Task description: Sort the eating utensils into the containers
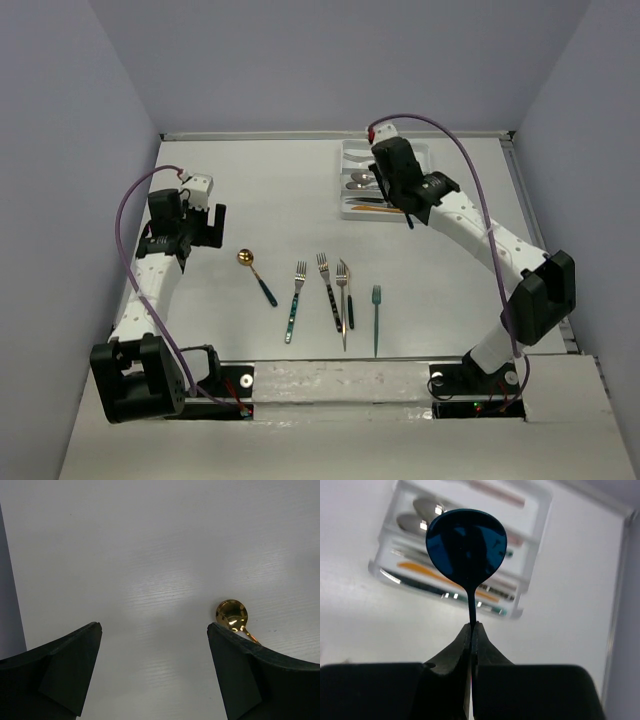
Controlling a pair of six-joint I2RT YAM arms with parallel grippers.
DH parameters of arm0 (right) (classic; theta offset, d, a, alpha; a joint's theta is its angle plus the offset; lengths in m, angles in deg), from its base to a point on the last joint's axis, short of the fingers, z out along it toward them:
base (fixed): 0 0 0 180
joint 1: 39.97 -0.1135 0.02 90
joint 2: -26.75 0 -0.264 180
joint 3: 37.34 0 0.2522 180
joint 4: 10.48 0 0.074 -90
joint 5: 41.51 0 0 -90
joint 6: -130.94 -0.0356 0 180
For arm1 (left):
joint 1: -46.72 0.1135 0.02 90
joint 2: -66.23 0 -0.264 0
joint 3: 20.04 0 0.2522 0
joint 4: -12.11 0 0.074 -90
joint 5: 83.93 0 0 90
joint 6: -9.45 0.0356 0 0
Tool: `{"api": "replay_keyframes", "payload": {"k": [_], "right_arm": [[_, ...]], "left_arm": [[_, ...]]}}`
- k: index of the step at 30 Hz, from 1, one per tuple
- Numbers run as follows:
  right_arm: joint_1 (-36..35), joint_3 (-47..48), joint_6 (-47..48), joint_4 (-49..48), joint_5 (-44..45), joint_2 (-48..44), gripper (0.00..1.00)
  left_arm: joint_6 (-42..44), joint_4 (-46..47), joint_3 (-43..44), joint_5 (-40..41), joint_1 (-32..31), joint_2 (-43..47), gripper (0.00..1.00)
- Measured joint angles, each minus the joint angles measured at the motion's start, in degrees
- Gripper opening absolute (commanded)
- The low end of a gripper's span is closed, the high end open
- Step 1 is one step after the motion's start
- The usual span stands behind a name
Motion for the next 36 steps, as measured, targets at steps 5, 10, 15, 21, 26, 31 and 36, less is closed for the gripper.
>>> {"api": "replay_keyframes", "payload": {"k": [5, 10, 15, 21, 26, 31, 36], "right_arm": [[3.1, 4.1, 34.2, -23.9, -4.7, 7.6, 0.0], [7.5, 4.2, 63.3, -33.6, -16.0, 20.1, 0.0], [10.1, 6.8, 80.8, -29.7, -23.2, 29.0, 0.0], [12.3, 7.7, 89.2, -27.8, -27.1, 31.5, 0.0], [12.7, 9.0, 90.1, -28.3, -28.4, 32.9, 0.14], [12.7, 9.4, 90.2, -28.8, -28.5, 35.5, 0.32], [12.7, 9.4, 89.7, -29.1, -28.6, 35.7, 0.5]], "left_arm": [[0.0, -0.1, 0.0, 0.7, 0.0, -0.6, 0.99], [0.0, 0.0, 0.0, 1.7, 0.0, -1.4, 0.99], [0.0, 0.0, 0.0, 3.0, 0.1, -2.7, 0.99], [0.0, 0.0, 0.0, 4.0, 0.3, -4.0, 0.99], [0.0, 0.0, 0.0, 4.4, 0.4, -4.5, 0.99], [0.0, 0.0, 0.0, 4.5, 0.4, -4.5, 0.99], [0.0, 0.0, 0.0, 4.5, 0.3, -4.5, 0.99]]}}
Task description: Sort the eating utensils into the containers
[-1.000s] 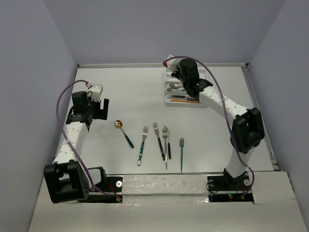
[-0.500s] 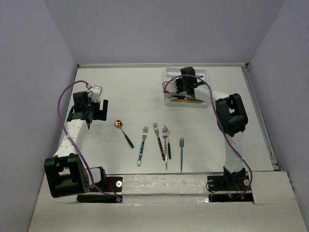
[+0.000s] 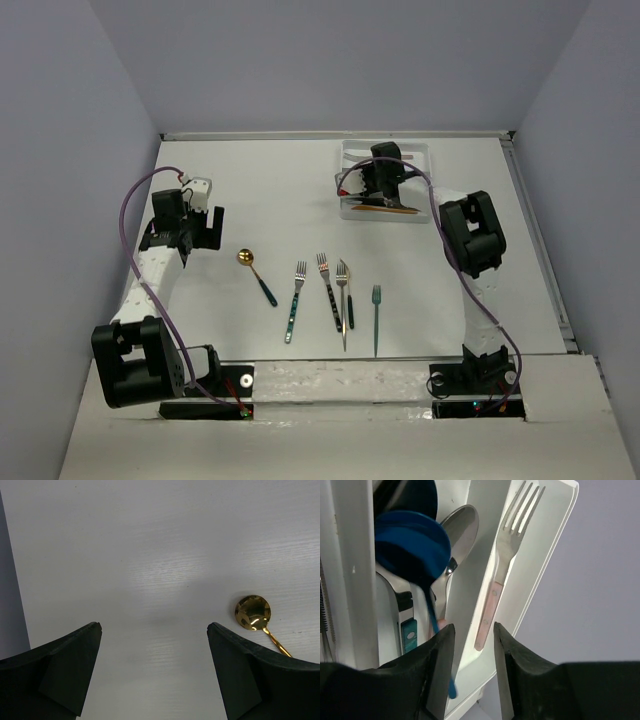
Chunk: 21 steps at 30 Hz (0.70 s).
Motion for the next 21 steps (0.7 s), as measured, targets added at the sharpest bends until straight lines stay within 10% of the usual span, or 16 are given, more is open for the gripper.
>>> {"api": "replay_keyframes", "payload": {"k": [12, 21], "right_arm": [[-0.6, 2.2, -13.6, 1.7, 1.7, -6.2, 0.69], [-7.5, 11.8, -75.6, 19.1, 10.3, -24.3, 0.64]], "left_arm": [[0.0, 0.0, 0.0, 0.0, 0.0, 0.0, 0.99], [0.0, 0.0, 0.0, -0.2, 0.0, 0.9, 0.99]]}}
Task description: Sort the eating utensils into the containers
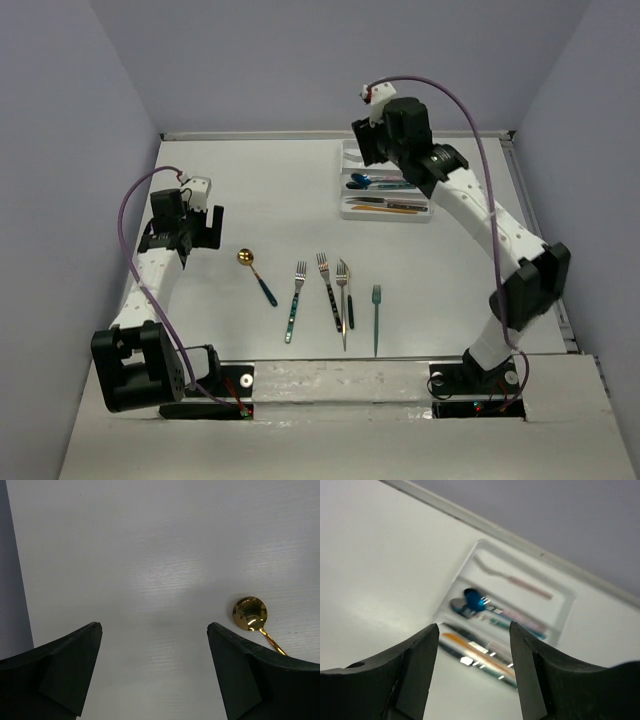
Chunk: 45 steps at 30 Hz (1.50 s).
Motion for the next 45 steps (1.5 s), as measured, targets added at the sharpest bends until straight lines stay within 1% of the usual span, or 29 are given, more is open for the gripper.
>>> {"api": "replay_keyframes", "payload": {"k": [2, 3, 4, 5, 6, 7, 8, 9, 11, 13, 18, 19, 22, 27, 29, 30, 31, 33, 35, 36, 38, 39, 45], "right_arm": [[-3.0, -11.0, -13.3, 2.4, 0.2, -10.1, 0.65], [-4.2, -14.4, -16.8, 3.4, 0.9, -12.6, 0.66], [-6.5, -20.0, -23.0, 5.6, 0.8, -15.7, 0.71], [-8.3, -23.2, -26.3, 7.1, 0.8, -16.9, 0.73], [-9.6, -25.4, -28.9, 8.3, 0.6, -17.3, 0.76], [-10.8, -28.0, -32.4, 8.6, -0.5, -16.9, 0.81], [-12.2, -31.0, -35.3, 9.0, -1.1, -15.8, 0.84], [-13.9, -34.9, -38.8, 9.8, -1.9, -14.5, 0.85], [-15.9, -39.6, -43.1, 12.3, -2.7, -12.4, 0.84], [-17.1, -41.6, -46.8, 14.8, -2.8, -10.8, 0.82], [-17.5, -44.2, -52.3, 15.6, -2.6, -9.9, 0.77], [-17.5, -45.0, -53.2, 15.6, -2.5, -10.0, 0.72], [-17.5, -48.0, -55.0, 15.5, -2.7, -10.0, 0.65], [-18.0, -51.6, -57.2, 15.4, -4.1, -10.1, 0.57], [-19.0, -52.4, -58.2, 15.4, -3.9, -10.9, 0.5], [-19.4, -52.8, -58.6, 15.5, -3.8, -11.1, 0.46], [-20.0, -53.1, -59.0, 15.6, -3.8, -11.4, 0.38], [-21.0, -53.6, -59.7, 15.6, -3.8, -11.7, 0.32], [-22.0, -53.8, -61.2, 15.8, -3.6, -11.8, 0.24], [-22.4, -53.8, -61.7, 15.8, -3.3, -11.8, 0.14], [-22.9, -53.8, -62.1, 15.8, -3.0, -11.8, 0.03], [-23.1, -53.9, -62.6, 15.9, -2.7, -11.8, 0.0], [-23.2, -53.9, -62.7, 16.3, 1.0, -12.2, 0.0]], "left_arm": [[0.0, 0.0, 0.0, -0.4, 0.0, 0.8, 0.99], [0.0, 0.0, 0.0, -0.8, 0.0, 1.2, 0.99], [0.0, 0.0, 0.0, -1.2, 0.0, 1.5, 0.99], [0.0, 0.0, 0.0, -1.7, 0.0, 1.8, 0.99], [0.0, 0.0, 0.0, -2.0, 0.0, 2.0, 0.99], [0.0, 0.0, 0.0, -2.4, 0.0, 2.2, 0.99], [0.0, 0.0, 0.0, -2.9, 0.0, 2.4, 0.99], [0.0, 0.0, 0.0, -3.0, 0.0, 2.5, 0.99], [0.0, 0.0, 0.0, -3.1, 0.0, 2.9, 0.99], [0.0, 0.0, 0.0, -3.2, 0.0, 3.4, 0.99], [0.0, 0.0, 0.0, -3.3, 0.0, 4.4, 0.99], [0.0, 0.0, 0.0, -3.3, 0.0, 4.4, 0.99], [0.0, 0.0, 0.0, -3.3, 0.0, 4.4, 0.99], [0.0, 0.0, 0.0, -3.3, 0.0, 4.4, 0.99], [0.0, 0.0, 0.0, -3.3, 0.0, 4.4, 0.99], [0.0, 0.0, 0.0, -3.3, 0.0, 4.4, 0.99], [0.0, 0.0, 0.0, -3.3, 0.0, 4.4, 0.99], [0.0, 0.0, 0.0, -3.3, 0.0, 4.4, 0.99], [0.0, 0.0, 0.0, -3.3, 0.0, 4.4, 0.99], [0.0, 0.0, 0.0, -3.3, 0.0, 4.4, 0.99], [0.0, 0.0, 0.0, -3.3, 0.0, 4.4, 0.99], [0.0, 0.0, 0.0, -3.3, 0.0, 4.4, 0.99], [0.0, 0.0, 0.0, -3.3, 0.0, 4.4, 0.99]]}}
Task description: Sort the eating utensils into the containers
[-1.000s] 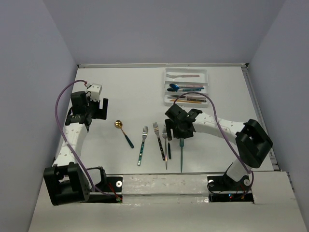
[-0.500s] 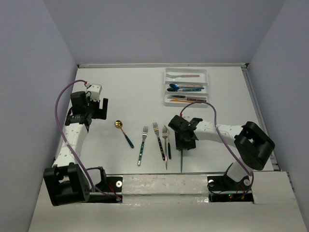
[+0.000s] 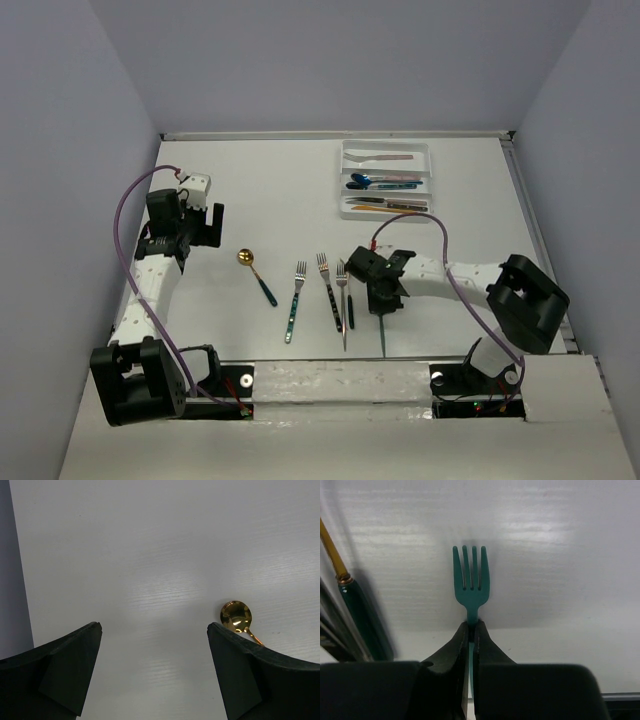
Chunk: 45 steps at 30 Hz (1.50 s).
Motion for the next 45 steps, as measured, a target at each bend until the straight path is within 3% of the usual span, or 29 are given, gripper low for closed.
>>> {"api": "replay_keyframes", "payload": {"k": [5, 9, 13, 17, 20, 24, 31, 36, 45], "right_arm": [[0.2, 9.9, 10.1, 5.8, 13.3, 0.0, 0.0], [3.5, 23.5, 30.2, -4.0, 23.3, 0.0, 0.0], [13.4, 31.4, 54.4, -23.7, 18.5, 1.3, 0.0], [22.3, 37.3, 83.1, -45.5, 12.7, 11.6, 0.0], [24.7, 42.4, 99.4, -52.7, 7.5, 22.2, 0.0], [26.8, 50.0, 116.7, -55.1, 1.4, 36.4, 0.0], [31.0, 53.8, 124.8, -54.5, -6.5, 45.1, 0.0], [33.1, 53.9, 125.5, -56.0, -9.0, 46.7, 0.09], [32.7, 53.4, 125.3, -56.5, -9.7, 49.8, 0.1]], "left_arm": [[0.0, 0.0, 0.0, 0.0, 0.0, -0.1, 0.99], [0.0, 0.0, 0.0, 0.2, 0.0, -0.3, 0.99], [0.0, 0.0, 0.0, 0.7, 0.0, -0.4, 0.99], [0.0, 0.1, 0.0, 0.9, 0.0, -0.7, 0.99], [0.0, 0.1, 0.0, 1.3, 0.0, -2.0, 0.99], [0.0, 0.1, 0.0, 2.2, 0.3, -3.5, 0.99], [0.0, 0.5, 0.0, 3.5, 0.8, -5.2, 0.99], [0.0, 0.5, 0.0, 3.7, 0.8, -6.3, 0.99], [0.0, 0.5, -0.1, 4.0, 0.8, -6.8, 0.99]]}}
